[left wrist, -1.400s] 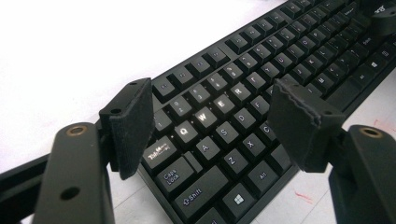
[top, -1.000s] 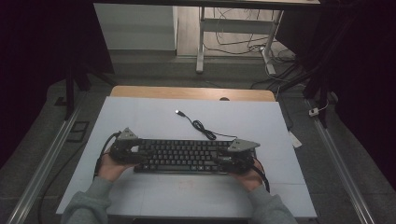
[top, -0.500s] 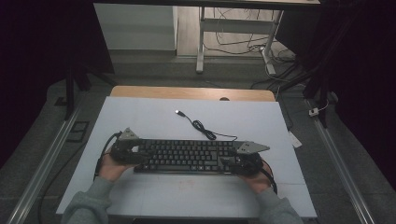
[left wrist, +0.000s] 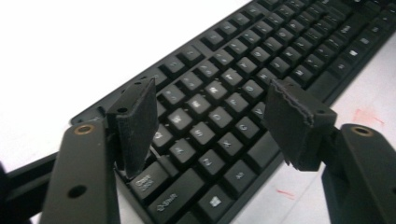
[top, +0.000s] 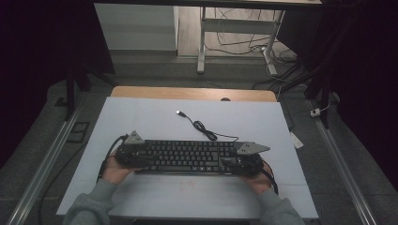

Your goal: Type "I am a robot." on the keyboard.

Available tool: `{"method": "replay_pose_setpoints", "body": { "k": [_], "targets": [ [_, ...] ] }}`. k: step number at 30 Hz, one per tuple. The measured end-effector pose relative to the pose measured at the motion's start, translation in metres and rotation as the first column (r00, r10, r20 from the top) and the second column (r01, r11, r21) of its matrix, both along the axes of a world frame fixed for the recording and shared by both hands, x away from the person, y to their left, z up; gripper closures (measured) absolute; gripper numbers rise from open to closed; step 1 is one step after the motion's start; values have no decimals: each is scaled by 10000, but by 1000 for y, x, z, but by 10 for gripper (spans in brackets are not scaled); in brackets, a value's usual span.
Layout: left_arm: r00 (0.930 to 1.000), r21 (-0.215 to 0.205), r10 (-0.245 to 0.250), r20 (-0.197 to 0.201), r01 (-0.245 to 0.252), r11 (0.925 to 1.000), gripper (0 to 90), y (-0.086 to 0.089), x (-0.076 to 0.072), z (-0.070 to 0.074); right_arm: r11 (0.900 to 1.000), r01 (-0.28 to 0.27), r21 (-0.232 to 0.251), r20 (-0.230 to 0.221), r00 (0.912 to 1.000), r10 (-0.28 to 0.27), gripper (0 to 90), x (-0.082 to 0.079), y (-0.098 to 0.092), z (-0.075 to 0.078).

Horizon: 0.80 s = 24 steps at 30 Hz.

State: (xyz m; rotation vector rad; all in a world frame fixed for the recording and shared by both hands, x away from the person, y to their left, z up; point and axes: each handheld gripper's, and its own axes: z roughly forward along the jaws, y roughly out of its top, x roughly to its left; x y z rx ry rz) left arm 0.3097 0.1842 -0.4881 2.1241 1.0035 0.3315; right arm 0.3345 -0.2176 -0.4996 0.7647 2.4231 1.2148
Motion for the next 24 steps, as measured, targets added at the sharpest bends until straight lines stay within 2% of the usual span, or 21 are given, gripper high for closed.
{"method": "replay_pose_setpoints", "body": {
  "k": [7,14,20,24],
  "targets": [
    [9990,57,-441,-36,442,9990,409,-10,-4,-1,10000,-16,-18,16,10000,16,501,1,0,-1],
    [9929,-9,-1176,-183,1176,9931,657,-20,-7,-2,10000,-16,-62,7,10000,16,502,1,0,-1],
    [9880,201,-1530,-227,1534,9880,867,-30,-9,-5,9999,-21,-100,1,10000,21,502,1,0,-2],
    [9846,328,-1714,-355,1725,9845,889,-36,-10,-9,9999,-59,-95,8,10000,59,502,2,1,-2]
  ]
}}
